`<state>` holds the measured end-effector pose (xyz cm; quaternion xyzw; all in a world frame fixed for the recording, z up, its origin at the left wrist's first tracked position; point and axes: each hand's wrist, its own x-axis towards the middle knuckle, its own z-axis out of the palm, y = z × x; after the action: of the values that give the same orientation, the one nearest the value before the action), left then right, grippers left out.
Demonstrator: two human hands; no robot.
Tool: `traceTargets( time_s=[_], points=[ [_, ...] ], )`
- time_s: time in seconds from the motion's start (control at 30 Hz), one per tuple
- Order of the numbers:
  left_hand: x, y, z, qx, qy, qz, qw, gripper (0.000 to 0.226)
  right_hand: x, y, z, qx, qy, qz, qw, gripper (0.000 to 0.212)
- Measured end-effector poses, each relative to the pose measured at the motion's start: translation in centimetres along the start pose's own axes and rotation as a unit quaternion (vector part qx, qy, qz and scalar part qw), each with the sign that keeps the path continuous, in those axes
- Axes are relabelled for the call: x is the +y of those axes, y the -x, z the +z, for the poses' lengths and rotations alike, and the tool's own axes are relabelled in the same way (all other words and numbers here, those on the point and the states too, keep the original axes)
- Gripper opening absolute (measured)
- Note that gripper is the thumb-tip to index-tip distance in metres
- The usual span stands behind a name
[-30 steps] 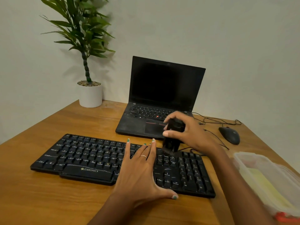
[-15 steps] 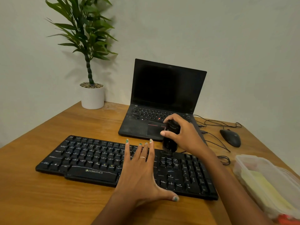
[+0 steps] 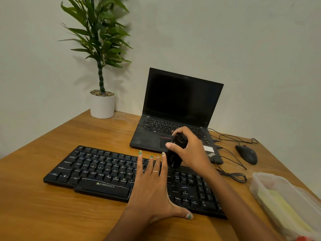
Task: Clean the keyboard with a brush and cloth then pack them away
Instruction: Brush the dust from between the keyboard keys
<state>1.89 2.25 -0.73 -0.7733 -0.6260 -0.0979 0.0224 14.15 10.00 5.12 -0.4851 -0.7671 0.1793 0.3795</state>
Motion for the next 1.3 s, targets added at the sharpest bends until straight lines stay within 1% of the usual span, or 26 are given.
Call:
traceTargets(
  time_s=[0.03,0.07,0.13,0.2,0.23,0.27,0.3,0.37,0.43,0.47,0.5,0.53,0.57,0.63,0.67,0.7,0.73,0.77,0.8,0.83,0.87,0.9,0.97,1.1,1.2,1.3],
  points=[
    [0.0,0.0,0.0,0.002,0.002,-0.001,1.0,0.145,0.0,0.1,0.3,0.016,-0.029,0.006,0.999,0.027],
    [0.0,0.0,0.0,0.001,0.005,-0.002,1.0,0.146,0.0,0.0,0.3,0.025,-0.019,0.014,0.999,0.026],
    [0.0,0.1,0.0,0.002,0.014,-0.003,1.0,0.147,0.3,-0.3,-0.5,0.021,0.076,0.044,0.996,0.027],
    [0.0,0.1,0.1,0.007,0.019,-0.004,1.0,0.15,0.6,-0.6,-1.4,0.0,0.213,0.068,0.975,0.031],
    [0.0,0.1,0.1,0.01,0.02,-0.004,1.0,0.151,0.7,-0.7,-1.6,-0.007,0.256,0.065,0.964,0.032],
    [0.0,0.1,0.1,0.01,0.021,-0.003,1.0,0.151,0.8,-0.6,-1.5,-0.005,0.253,0.056,0.966,0.032],
    [0.0,0.1,0.1,0.009,0.022,-0.002,1.0,0.151,0.7,-0.4,-1.2,0.002,0.211,0.048,0.976,0.031],
    [0.0,0.1,0.1,0.007,0.02,-0.003,1.0,0.15,0.5,0.0,-0.5,0.029,0.089,0.04,0.995,0.029],
    [0.0,0.1,0.0,0.004,0.017,-0.002,1.0,0.149,0.2,0.2,-0.2,0.044,-0.004,0.05,0.998,0.026],
    [0.0,0.1,0.1,0.003,0.017,-0.002,1.0,0.149,0.2,0.3,-0.2,0.047,-0.011,0.054,0.997,0.025],
    [0.0,0.1,0.1,0.004,0.019,-0.002,1.0,0.15,0.2,0.4,-0.3,0.05,0.015,0.057,0.997,0.025],
    [0.0,0.1,0.2,0.005,0.02,-0.003,1.0,0.15,0.2,0.4,-0.6,0.051,0.069,0.064,0.994,0.026],
    [0.0,0.1,0.2,0.005,0.02,-0.004,1.0,0.15,0.1,0.5,-0.8,0.044,0.153,0.072,0.985,0.028],
    [0.0,0.0,0.2,0.006,0.021,-0.004,1.0,0.151,0.2,0.5,-1.1,0.015,0.336,0.077,0.939,0.036],
    [0.0,0.0,0.2,0.006,0.021,-0.003,1.0,0.151,0.2,0.5,-1.2,0.007,0.368,0.076,0.927,0.038],
    [0.0,-0.1,0.3,0.008,0.021,-0.002,1.0,0.151,0.1,0.5,-1.1,0.003,0.354,0.07,0.933,0.038],
    [-0.1,-0.1,0.4,0.011,0.021,-0.001,1.0,0.151,-0.1,0.4,-1.0,0.011,0.29,0.06,0.955,0.035],
    [-0.1,-0.1,0.4,0.014,0.021,0.0,1.0,0.151,-0.3,0.4,-0.7,0.022,0.199,0.049,0.979,0.032],
    [-0.1,0.0,0.4,0.015,0.02,0.001,1.0,0.15,-0.4,0.3,-0.3,0.034,0.109,0.039,0.993,0.029],
    [0.0,0.0,0.4,0.015,0.021,0.002,1.0,0.15,-0.6,0.3,0.2,0.039,0.04,0.032,0.998,0.026],
    [0.0,0.1,0.4,0.014,0.021,0.002,1.0,0.15,-0.6,0.3,0.6,0.044,0.004,0.026,0.999,0.025],
    [0.0,0.1,0.5,0.014,0.021,0.002,1.0,0.15,-0.5,0.2,0.9,0.05,0.0,0.023,0.999,0.024],
    [-0.1,0.1,0.6,0.014,0.021,0.002,1.0,0.15,0.1,0.1,0.5,0.056,0.05,0.029,0.997,0.024],
    [-0.2,0.0,0.8,0.015,0.029,0.004,0.999,0.15,2.3,0.6,-2.7,0.06,0.222,0.071,0.971,0.025],
    [-0.2,0.0,0.8,0.015,0.03,0.006,0.999,0.149,3.2,1.6,-4.4,0.081,0.196,0.099,0.972,0.024],
    [-0.1,0.0,0.8,0.022,0.031,0.009,0.999,0.147,2.6,2.8,-4.6,0.134,0.105,0.063,0.983,0.021]
  ],
)
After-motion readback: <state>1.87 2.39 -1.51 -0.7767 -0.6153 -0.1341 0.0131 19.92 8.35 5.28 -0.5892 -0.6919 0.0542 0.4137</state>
